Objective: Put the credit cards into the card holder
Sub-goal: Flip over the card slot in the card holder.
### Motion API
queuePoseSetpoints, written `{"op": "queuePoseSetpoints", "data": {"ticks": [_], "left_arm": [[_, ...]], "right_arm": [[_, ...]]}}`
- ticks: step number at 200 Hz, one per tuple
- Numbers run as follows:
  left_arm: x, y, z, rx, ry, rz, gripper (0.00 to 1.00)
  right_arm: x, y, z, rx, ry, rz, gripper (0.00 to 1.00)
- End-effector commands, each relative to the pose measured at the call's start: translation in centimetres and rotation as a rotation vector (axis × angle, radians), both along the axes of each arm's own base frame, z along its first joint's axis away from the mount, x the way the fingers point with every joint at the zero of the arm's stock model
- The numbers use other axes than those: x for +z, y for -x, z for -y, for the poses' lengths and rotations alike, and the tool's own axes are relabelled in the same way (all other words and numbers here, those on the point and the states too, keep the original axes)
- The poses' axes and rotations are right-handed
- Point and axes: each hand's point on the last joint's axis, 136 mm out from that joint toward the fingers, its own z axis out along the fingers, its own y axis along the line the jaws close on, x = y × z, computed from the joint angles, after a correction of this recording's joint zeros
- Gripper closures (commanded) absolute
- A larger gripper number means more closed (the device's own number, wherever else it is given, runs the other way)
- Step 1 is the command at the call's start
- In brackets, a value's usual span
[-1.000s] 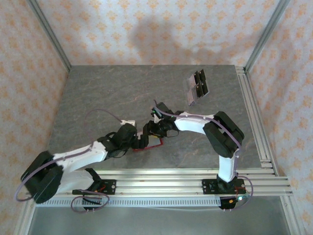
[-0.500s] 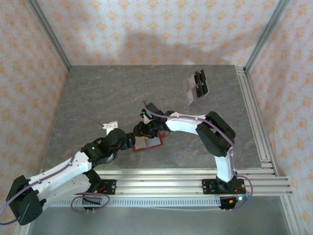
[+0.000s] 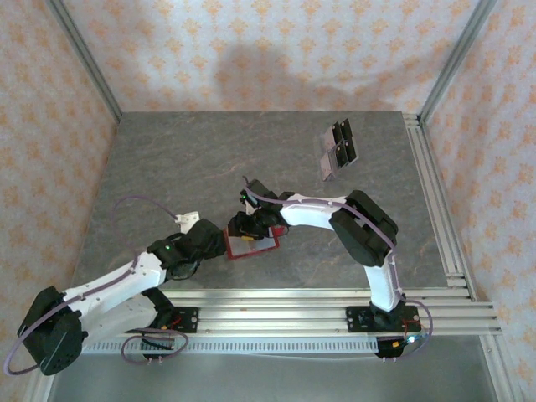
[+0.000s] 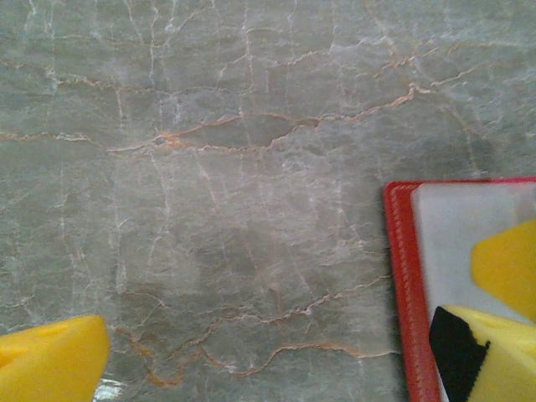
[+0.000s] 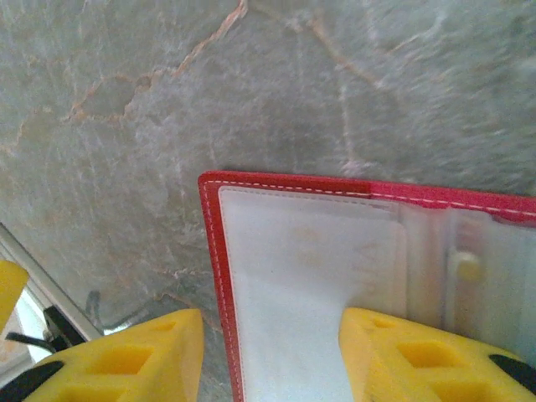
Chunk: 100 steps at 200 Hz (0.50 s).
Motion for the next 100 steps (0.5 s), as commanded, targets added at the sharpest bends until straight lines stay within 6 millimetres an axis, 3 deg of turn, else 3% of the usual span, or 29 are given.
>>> {"op": "queuePoseSetpoints", "data": {"ticks": [1,26,64,84,100], "left_arm": [[0.7,-0.9,0.4,-0.009,-0.002,0.007,0.00],[0.8,-1.4,0.9,-0.028,-0.014,-0.003,0.00],[0.9,-2.3,1.7,-0.053,-0.014,-0.011,0.00],[0.9,-2.8,2.2,-0.068,-0.018,-0.017,0.00],[1.1,-3.4,2.6,-0.080,-0.024,-0.020,0.00]], "right_arm": [[-2.6,-2.0,4.8,-0.137,0.168,0.029,0.52],[-2.5,-3.0,6.7,-0.195,0.203,0.049,0.52],[-1.4,-3.7,7.6,-0.201,0.191,0.073,0.52],[0.8,-4.3,6.9,-0.179,0.113,0.093,0.52],[4.0,-4.7,6.0,-0.150,0.023,0.121,0.52]]}}
